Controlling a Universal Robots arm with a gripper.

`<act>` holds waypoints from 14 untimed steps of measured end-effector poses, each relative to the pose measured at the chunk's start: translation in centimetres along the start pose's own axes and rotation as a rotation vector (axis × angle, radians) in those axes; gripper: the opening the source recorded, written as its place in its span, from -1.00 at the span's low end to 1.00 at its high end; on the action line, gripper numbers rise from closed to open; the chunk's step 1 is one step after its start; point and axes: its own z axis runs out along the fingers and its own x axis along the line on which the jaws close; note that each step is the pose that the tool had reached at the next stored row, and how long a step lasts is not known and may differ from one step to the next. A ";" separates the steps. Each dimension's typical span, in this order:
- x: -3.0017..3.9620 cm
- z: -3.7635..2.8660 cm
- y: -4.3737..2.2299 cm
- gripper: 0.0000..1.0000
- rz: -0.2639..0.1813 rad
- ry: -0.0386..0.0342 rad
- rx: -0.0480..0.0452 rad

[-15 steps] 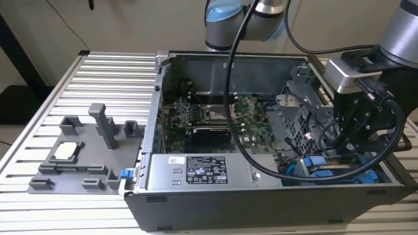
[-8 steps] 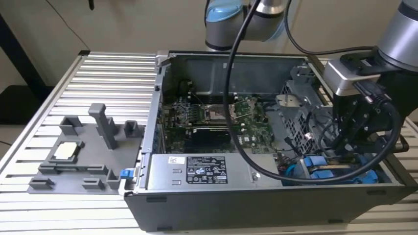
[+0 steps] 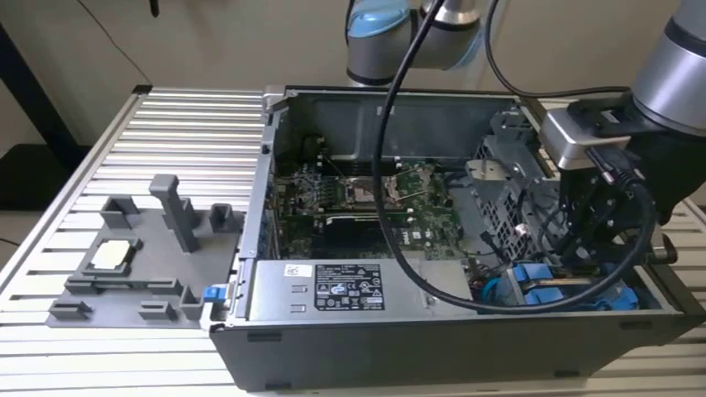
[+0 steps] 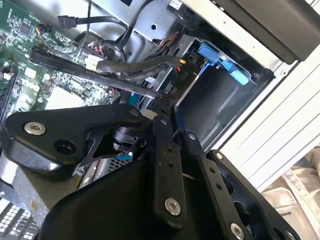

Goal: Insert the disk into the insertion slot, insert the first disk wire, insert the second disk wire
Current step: 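Insert the second disk wire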

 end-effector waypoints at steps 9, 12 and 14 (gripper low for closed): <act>0.18 0.42 -0.14 -0.67 0.003 -0.0011 0.0001; 0.20 0.51 -0.14 -0.67 0.012 -0.0005 0.0003; 0.21 0.55 -0.14 -0.67 0.019 -0.0003 0.0004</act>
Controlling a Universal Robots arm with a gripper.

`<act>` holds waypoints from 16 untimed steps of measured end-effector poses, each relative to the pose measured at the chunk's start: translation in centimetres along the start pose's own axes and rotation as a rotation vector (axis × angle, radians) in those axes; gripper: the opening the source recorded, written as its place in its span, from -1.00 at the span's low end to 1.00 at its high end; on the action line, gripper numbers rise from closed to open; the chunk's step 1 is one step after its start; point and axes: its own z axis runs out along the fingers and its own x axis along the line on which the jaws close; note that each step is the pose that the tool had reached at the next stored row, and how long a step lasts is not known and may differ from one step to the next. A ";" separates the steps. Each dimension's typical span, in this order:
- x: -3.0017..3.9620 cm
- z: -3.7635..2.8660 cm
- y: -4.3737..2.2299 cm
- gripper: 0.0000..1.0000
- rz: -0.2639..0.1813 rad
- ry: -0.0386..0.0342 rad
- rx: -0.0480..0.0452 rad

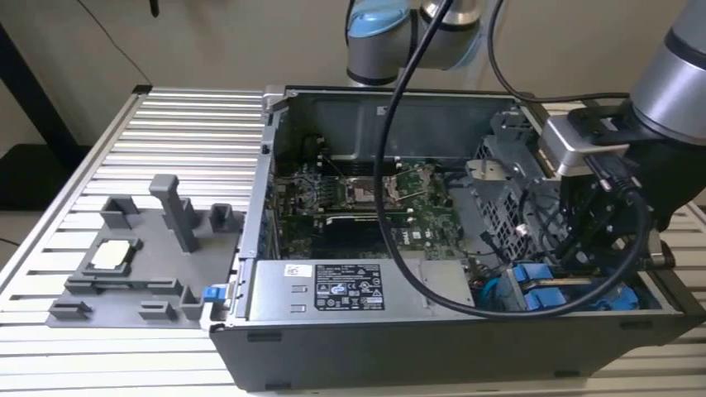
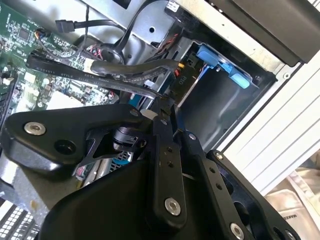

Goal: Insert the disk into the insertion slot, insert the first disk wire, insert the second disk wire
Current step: 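Insert the second disk wire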

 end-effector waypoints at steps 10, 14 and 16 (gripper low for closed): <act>0.01 0.19 -0.15 -0.67 0.001 -0.0138 0.0002; 0.07 0.30 -0.25 -0.67 0.001 -0.0164 -0.0002; 0.08 0.34 -0.28 -0.67 0.001 -0.0163 -0.0003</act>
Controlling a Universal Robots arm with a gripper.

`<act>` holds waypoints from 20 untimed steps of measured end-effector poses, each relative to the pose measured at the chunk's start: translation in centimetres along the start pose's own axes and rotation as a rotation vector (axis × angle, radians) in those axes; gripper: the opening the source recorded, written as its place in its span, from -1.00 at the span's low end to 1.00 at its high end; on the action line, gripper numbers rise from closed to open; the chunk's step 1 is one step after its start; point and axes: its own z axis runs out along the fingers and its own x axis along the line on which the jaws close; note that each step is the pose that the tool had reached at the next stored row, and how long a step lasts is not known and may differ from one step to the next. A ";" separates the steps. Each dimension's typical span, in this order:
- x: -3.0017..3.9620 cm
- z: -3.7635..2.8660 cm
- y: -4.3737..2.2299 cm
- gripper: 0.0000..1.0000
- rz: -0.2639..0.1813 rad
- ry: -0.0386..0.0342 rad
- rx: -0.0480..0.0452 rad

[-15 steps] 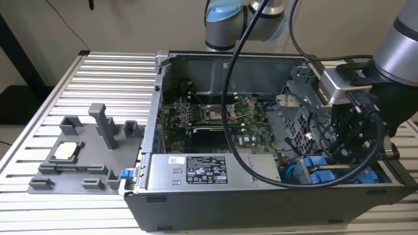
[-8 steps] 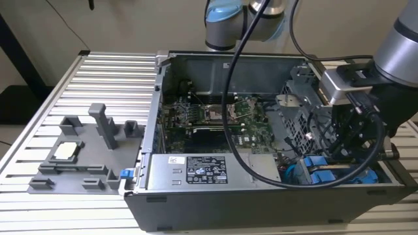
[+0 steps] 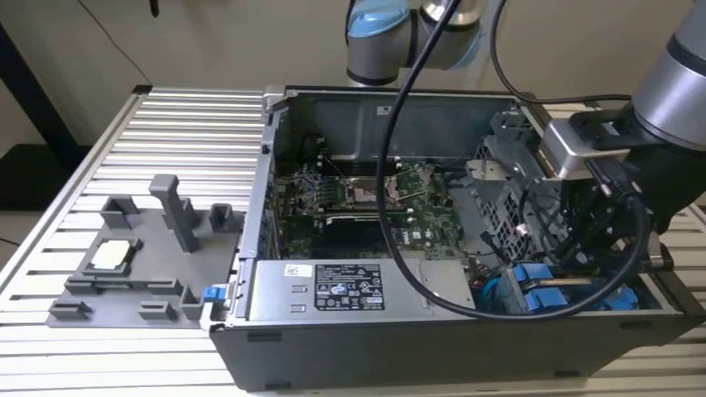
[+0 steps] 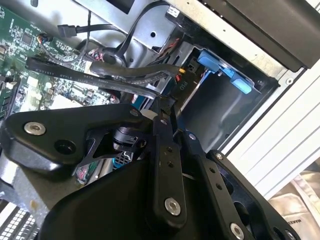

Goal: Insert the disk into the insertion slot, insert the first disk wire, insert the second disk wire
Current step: 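Insert the second disk wire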

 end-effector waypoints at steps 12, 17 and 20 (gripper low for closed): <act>0.11 0.59 -0.04 -0.67 0.000 0.0001 0.0001; 0.12 0.25 -0.06 -0.51 0.000 -0.0004 -0.0004; 0.13 -0.47 -0.10 -0.51 0.000 -0.0006 -0.0009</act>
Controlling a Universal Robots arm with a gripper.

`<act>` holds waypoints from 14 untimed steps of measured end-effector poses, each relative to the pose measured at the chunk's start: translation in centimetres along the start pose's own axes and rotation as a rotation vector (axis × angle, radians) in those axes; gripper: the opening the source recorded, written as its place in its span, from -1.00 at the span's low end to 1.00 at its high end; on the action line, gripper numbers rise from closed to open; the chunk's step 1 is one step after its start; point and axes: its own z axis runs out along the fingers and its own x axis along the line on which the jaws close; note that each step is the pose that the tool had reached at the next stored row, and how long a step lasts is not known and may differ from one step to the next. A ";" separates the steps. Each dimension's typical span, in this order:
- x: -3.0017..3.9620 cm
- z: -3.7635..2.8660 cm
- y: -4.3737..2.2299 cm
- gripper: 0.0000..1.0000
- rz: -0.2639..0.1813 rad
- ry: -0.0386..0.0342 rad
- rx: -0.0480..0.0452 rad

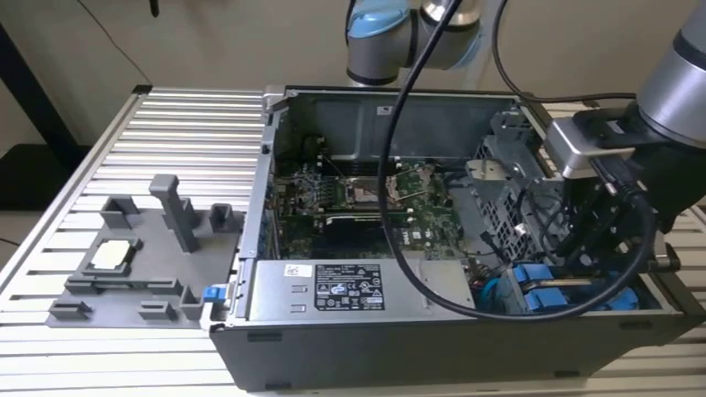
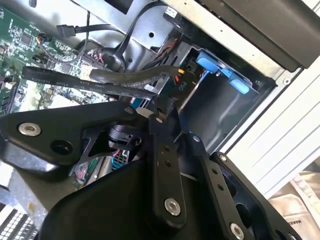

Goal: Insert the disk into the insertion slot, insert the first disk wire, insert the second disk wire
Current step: 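Insert the second disk wire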

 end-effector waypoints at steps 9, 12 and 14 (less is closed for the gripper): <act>0.07 -0.32 -0.02 -0.51 0.000 0.0000 -0.0001; 0.07 -0.32 -0.02 -0.55 0.000 0.0001 -0.0001; 0.07 -0.31 -0.02 -0.68 0.000 0.0000 -0.0001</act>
